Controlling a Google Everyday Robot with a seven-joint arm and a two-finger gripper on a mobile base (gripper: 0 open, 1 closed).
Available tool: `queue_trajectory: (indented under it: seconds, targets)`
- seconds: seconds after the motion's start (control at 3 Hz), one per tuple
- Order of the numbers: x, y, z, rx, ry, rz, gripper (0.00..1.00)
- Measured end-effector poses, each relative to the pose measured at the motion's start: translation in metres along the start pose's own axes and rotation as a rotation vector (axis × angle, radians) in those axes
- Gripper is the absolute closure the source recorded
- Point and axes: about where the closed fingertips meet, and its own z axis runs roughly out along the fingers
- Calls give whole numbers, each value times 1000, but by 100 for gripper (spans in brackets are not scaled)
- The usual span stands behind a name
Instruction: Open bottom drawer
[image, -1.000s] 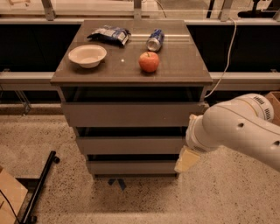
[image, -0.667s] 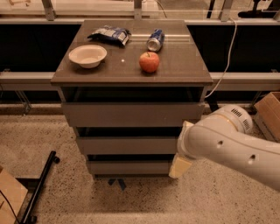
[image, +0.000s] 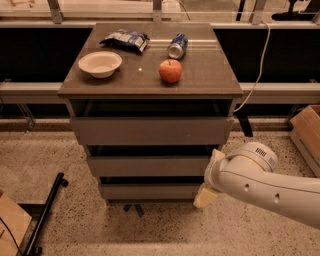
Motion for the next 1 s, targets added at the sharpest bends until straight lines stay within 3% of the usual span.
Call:
queue_trajectory:
  seconds: [0.33, 0.67, 1.0]
  targets:
    - [1, 0, 1, -9, -1, 7, 0]
    - [6, 1, 26, -54, -81, 91, 0]
    - [9, 16, 69, -179, -142, 187, 0]
